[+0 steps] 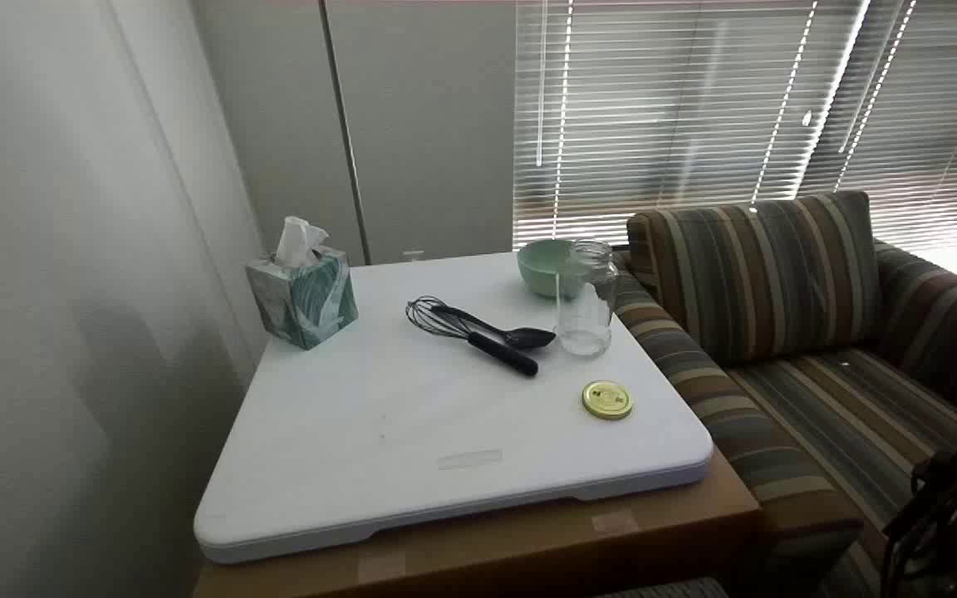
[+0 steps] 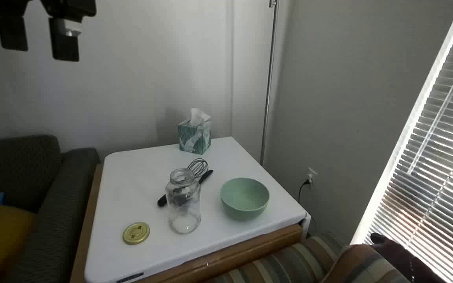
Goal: Pick the lid on the table and put it on the bottle
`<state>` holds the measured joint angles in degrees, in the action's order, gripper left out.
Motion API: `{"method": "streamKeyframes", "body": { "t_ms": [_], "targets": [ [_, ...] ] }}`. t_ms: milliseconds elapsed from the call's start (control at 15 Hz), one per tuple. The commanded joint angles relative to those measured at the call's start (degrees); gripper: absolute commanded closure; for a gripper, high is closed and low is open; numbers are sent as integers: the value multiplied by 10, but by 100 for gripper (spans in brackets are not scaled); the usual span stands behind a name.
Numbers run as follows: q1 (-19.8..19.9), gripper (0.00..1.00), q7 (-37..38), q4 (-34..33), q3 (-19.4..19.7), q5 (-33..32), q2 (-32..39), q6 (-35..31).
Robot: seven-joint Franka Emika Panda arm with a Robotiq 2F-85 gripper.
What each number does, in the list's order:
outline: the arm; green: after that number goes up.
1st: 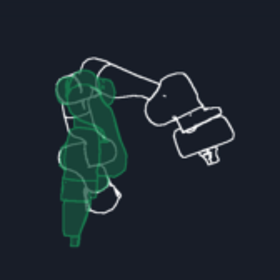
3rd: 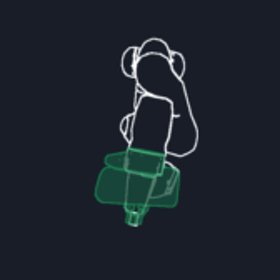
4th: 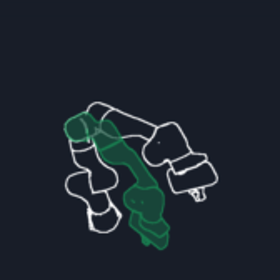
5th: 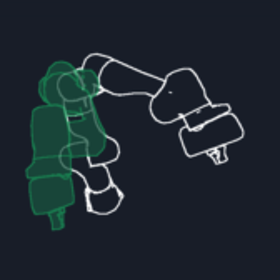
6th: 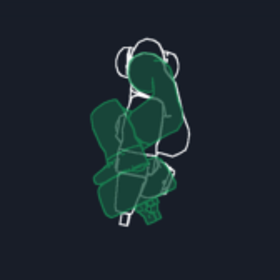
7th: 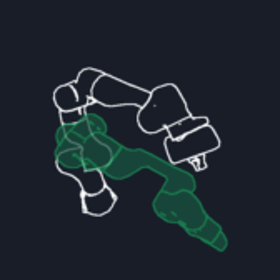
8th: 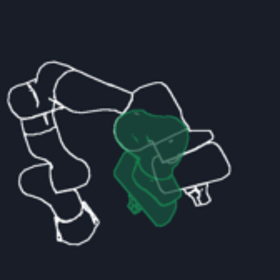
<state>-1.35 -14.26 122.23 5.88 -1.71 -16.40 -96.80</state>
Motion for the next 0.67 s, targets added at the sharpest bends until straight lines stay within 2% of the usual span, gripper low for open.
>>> {"method": "streamKeyframes", "body": {
  "t_ms": [0, 600],
  "targets": [
    [8, 0, -2, -1, -7, 2, 1, 1],
    [9, 0, 8, 16, -8, 1, 18, -42]
  ]
}}
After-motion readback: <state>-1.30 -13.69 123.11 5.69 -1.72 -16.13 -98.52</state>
